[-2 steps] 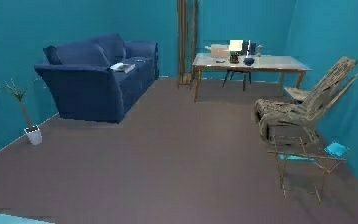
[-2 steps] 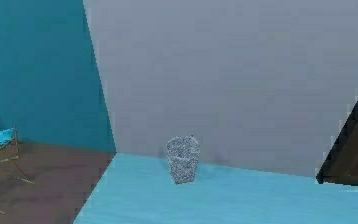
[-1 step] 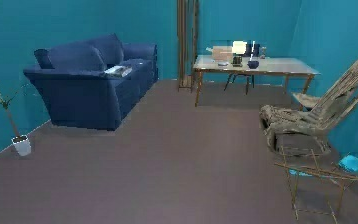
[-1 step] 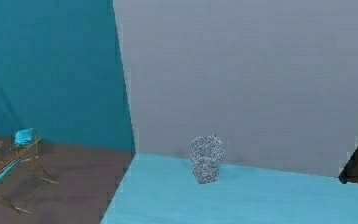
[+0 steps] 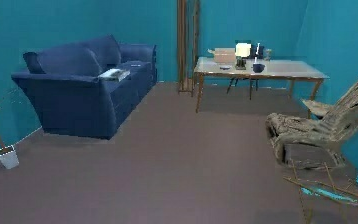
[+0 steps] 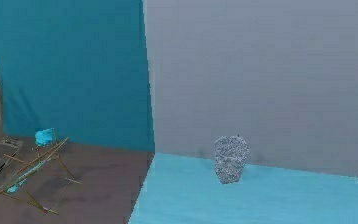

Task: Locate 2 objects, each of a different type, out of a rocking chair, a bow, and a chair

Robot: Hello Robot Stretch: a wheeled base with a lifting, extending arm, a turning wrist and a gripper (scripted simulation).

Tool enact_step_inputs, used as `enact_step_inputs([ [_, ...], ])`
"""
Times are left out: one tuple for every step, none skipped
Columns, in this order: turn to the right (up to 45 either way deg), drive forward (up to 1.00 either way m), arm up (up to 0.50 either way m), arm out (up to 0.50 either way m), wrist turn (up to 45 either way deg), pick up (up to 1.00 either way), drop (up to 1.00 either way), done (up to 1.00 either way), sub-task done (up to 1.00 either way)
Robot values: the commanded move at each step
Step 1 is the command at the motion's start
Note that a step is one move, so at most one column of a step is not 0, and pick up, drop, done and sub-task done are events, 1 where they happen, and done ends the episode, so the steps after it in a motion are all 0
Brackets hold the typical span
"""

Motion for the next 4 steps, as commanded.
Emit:
enact_step_inputs([
  [18.0, 0.0, 0.0, 0.0, 0.0, 0.0, 0.0, 0.0, 0.0],
  [0.0, 0.95, 0.0, 0.0, 0.0, 0.0, 0.0, 0.0, 0.0],
  [33.0, 0.0, 0.0, 0.0, 0.0, 0.0, 0.0, 0.0, 0.0],
  [0.0, 0.0, 0.0, 0.0, 0.0, 0.0, 0.0, 1.0, 0.0],
])
